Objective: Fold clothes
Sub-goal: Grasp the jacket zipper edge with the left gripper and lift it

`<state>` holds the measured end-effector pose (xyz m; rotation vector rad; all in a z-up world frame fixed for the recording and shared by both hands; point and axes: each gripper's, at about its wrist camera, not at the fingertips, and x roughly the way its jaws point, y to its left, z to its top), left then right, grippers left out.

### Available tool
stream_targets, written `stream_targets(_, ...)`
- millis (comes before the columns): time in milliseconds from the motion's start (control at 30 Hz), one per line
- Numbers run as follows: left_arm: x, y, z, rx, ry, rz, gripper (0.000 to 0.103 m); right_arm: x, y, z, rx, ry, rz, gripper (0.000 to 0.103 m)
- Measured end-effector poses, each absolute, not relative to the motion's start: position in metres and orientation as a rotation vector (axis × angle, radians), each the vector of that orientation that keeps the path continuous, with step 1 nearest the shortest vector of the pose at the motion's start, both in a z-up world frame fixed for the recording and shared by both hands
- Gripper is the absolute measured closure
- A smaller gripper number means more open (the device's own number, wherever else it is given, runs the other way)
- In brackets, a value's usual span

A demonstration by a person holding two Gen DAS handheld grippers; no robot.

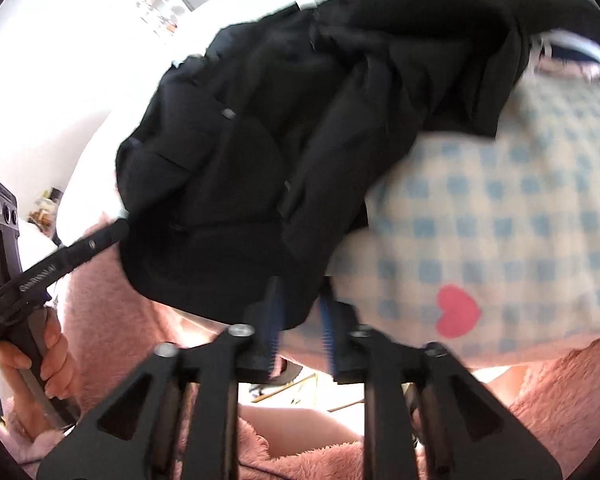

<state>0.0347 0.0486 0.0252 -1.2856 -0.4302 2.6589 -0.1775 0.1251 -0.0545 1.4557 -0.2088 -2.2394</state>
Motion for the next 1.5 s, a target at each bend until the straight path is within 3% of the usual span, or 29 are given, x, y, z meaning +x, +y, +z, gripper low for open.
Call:
stream_targets(167,-0.017,0.082,0.025,-1.265,-0.436,2.46,0.058,-0.201,0.137,-0.037,1.356,-0.168,-2.332,0.076)
stream_targets(267,-0.058,0.112,0.009,-1.27,-0.507,2.326,0.055,-0.198,0.162,-0.042,1.373,-0.205,-2.425,0.062)
stream_targets(400,-0.083,0.144,-0.016,-1.369,-0.59,2.163,0.047,-0.213,0.19,-0.049,1.4,-0.259,-2.559,0.061)
stream_targets(467,-0.089,0.158,-0.028,-1.447,-0.556,2.111,0.038,-0.218,0.204,-0.04,1.364,-0.268,-2.618,0.047)
stream_targets(500,-0.091,0.163,-0.034,-1.477,-0.539,2.103,0.036,-0.221,0.213,-0.041,1.336,-0.267,-2.638,0.029)
stream_targets(533,-0.093,0.169,-0.04,-1.501,-0.512,2.109,0.038,-0.229,0.216,-0.041,1.31,-0.265,-2.653,0.019)
stream_targets(567,-0.092,0.174,-0.042,-1.503,-0.466,2.137,0.04,-0.24,0.219,-0.046,1.296,-0.258,-2.664,0.018)
stream_targets(633,-0.082,0.176,-0.034,-1.436,-0.407,2.257,0.079,-0.268,0.218,-0.057,1.348,-0.243,-2.672,0.018)
stream_targets(667,-0.078,0.174,-0.028,-1.402,-0.419,2.274,0.083,-0.283,0.218,-0.063,1.384,-0.243,-2.669,0.018)
stream_targets(767,-0.07,0.163,-0.007,-1.337,-0.45,2.31,0.088,-0.32,0.223,-0.072,1.448,-0.226,-2.625,0.039)
stream_targets(800,-0.068,0.159,0.001,-1.323,-0.453,2.325,0.088,-0.328,0.227,-0.07,1.445,-0.209,-2.597,0.061)
stream_targets(833,-0.066,0.155,0.009,-1.308,-0.456,2.341,0.089,-0.327,0.23,-0.066,1.434,-0.167,-2.6,0.077)
stream_targets(900,-0.061,0.147,0.025,-1.278,-0.448,2.379,0.089,-0.318,0.243,-0.059,1.417,-0.155,-2.642,0.087)
stream_targets(1067,-0.05,0.128,0.03,-1.301,-0.455,2.408,0.089,-0.275,0.282,-0.046,1.38,-0.264,-2.809,0.09)
stream_targets(1200,-0.058,0.112,-0.014,-1.527,-0.515,2.292,0.089,-0.242,0.313,-0.035,1.341,-0.357,-2.94,0.089)
stream_targets(1233,-0.058,0.11,-0.021,-1.566,-0.522,2.271,0.087,-0.233,0.321,-0.032,1.33,-0.381,-2.973,0.088)
stream_targets(1333,-0.062,0.104,-0.015,-1.563,-0.509,2.251,0.076,-0.209,0.326,-0.036,1.397,-0.366,-3.005,0.064)
stream_targets(1400,-0.066,0.095,-0.001,-1.522,-0.525,2.261,0.075,-0.197,0.322,-0.021,1.308,-0.336,-3.017,0.057)
stream_targets(1467,-0.071,0.087,0.015,-1.466,-0.529,2.283,0.074,-0.192,0.31,0.003,1.155,-0.226,-3.041,0.035)
stream_targets(1500,-0.075,0.083,0.023,-1.433,-0.526,2.302,0.073,-0.194,0.303,0.014,1.075,-0.163,-3.045,0.031)
